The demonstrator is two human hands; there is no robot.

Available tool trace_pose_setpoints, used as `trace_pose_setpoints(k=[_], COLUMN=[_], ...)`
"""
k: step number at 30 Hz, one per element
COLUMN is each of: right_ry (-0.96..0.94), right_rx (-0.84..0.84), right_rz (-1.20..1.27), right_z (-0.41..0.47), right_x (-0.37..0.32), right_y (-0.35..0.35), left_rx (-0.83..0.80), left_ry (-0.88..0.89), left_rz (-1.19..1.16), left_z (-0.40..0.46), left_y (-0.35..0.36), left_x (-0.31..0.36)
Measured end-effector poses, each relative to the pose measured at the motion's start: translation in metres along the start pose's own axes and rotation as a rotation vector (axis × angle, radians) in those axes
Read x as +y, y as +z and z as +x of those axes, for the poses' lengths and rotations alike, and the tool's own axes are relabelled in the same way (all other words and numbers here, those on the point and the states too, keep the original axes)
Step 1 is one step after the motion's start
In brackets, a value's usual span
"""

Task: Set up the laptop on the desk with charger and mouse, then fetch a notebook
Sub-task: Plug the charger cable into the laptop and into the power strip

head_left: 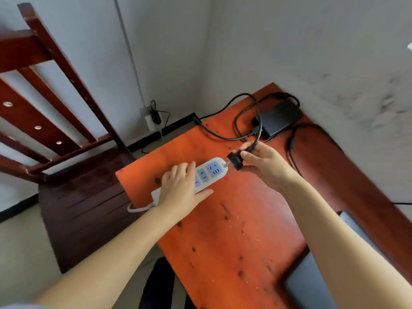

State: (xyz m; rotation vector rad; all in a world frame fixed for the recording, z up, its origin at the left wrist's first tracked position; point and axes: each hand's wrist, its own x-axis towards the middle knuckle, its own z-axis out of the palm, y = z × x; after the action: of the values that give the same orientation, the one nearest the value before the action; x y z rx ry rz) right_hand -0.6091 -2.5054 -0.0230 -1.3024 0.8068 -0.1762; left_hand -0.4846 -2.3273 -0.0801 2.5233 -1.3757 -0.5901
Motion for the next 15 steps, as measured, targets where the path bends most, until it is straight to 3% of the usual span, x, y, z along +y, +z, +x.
trace_pose_setpoints(k=[10, 15], right_ry=[-0.219, -0.220], right_rx=[0.109, 0.041], right_rz=[-0.618, -0.731], right_z=[0.027, 0.027], right_x=[0.016, 0.013], right_y=[0.031, 0.032], left_rx=[0.090, 0.087], left_ry=[-0.006, -0.016], left_rz=[-0.025, -0.019], left_z=[-0.006, -0.005], left_y=[0.012, 0.013], left_x=[-0.012, -0.012])
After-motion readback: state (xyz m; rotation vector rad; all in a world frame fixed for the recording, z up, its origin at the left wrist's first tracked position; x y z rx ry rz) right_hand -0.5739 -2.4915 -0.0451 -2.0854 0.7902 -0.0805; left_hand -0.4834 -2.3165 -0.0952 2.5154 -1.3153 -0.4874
